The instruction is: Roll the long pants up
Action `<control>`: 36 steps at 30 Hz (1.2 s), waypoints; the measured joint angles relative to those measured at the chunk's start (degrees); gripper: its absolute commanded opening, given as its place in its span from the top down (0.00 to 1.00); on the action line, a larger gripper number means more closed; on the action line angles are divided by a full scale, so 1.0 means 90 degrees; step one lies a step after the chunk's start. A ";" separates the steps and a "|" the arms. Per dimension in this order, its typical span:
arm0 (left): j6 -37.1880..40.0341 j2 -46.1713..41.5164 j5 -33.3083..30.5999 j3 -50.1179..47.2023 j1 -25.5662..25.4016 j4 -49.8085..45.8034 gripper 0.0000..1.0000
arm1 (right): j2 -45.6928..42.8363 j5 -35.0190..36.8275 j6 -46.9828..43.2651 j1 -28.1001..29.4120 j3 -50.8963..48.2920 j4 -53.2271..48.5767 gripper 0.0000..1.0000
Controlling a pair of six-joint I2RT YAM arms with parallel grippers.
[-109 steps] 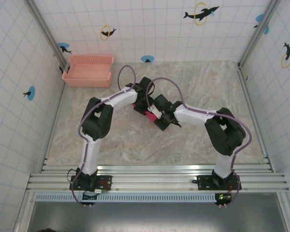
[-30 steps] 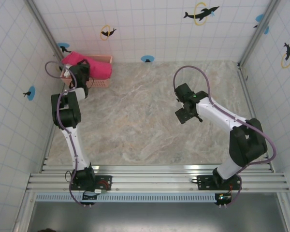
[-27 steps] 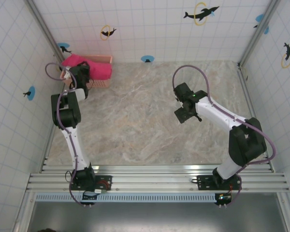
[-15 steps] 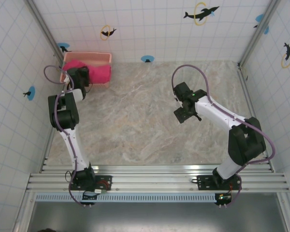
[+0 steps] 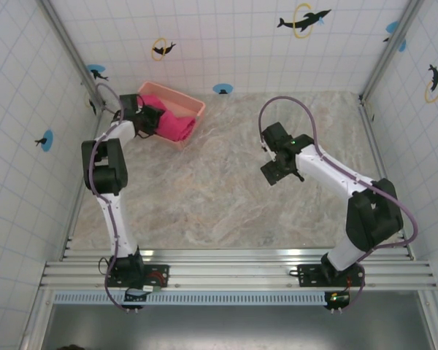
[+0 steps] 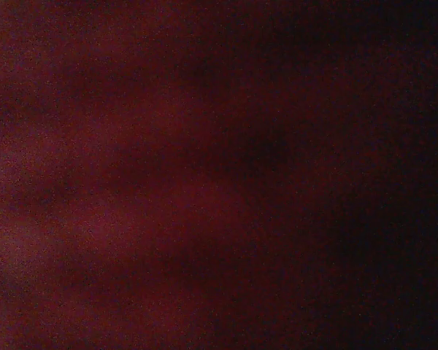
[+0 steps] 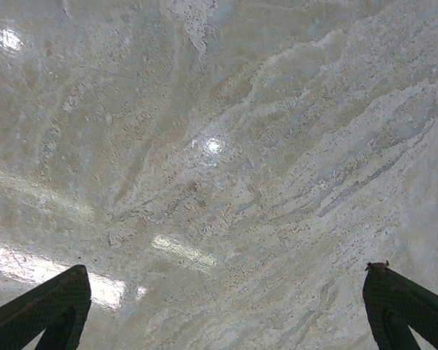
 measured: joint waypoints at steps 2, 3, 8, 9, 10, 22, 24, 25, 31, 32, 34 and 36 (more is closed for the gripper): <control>0.0352 -0.0143 0.0080 -0.0090 -0.0262 -0.0359 1.00 | -0.0194 -0.0017 0.0039 0.0000 -0.0146 0.0080 0.01; 0.0529 -0.0274 0.0121 -0.0248 -0.0427 -0.0510 1.00 | -0.0328 -0.0034 0.0063 0.0000 -0.0253 0.0095 0.01; 0.1137 -0.1144 0.0291 -0.1430 -0.1205 -0.1020 1.00 | -0.0889 -0.0075 0.0187 0.0000 -0.0712 0.0160 0.01; 0.1253 -0.1365 0.0330 -0.1729 -0.1375 -0.1117 1.00 | -0.0979 -0.0095 0.0206 -0.0002 -0.0818 0.0192 0.01; 0.1372 -0.1576 0.0357 -0.1994 -0.1523 -0.1212 1.00 | -0.1054 -0.0119 0.0226 0.0000 -0.0925 0.0214 0.01; 0.2747 -0.2110 0.0301 -0.1583 -0.1994 -0.3628 1.00 | -0.1100 -0.0447 0.0243 -0.0005 -0.1224 0.0544 0.01; 0.2888 -0.2110 0.0284 -0.1200 -0.1989 -0.3883 1.00 | -0.1095 -0.0495 0.0211 -0.0005 -0.1256 0.0673 0.01; 0.2909 -0.2110 0.0284 -0.1069 -0.1989 -0.3942 1.00 | -0.1095 -0.0512 0.0206 -0.0007 -0.1287 0.0733 0.01; 0.2929 -0.2110 0.0274 -0.0469 -0.1989 -0.4216 1.00 | -0.1095 -0.0755 0.0209 -0.0012 -0.1583 0.1054 0.01; 0.2936 -0.2110 0.0260 -0.0418 -0.1987 -0.4279 1.00 | -0.1095 -0.0799 0.0206 -0.0005 -0.1583 0.1083 0.01; 0.2958 -0.2108 0.0231 -0.0362 -0.1982 -0.4374 1.00 | -0.1095 -0.0855 0.0189 0.0000 -0.1583 0.1168 0.01; 0.3004 -0.2074 0.0168 -0.0340 -0.1970 -0.4439 1.00 | -0.1098 -0.0891 0.0163 0.0000 -0.1579 0.1222 0.01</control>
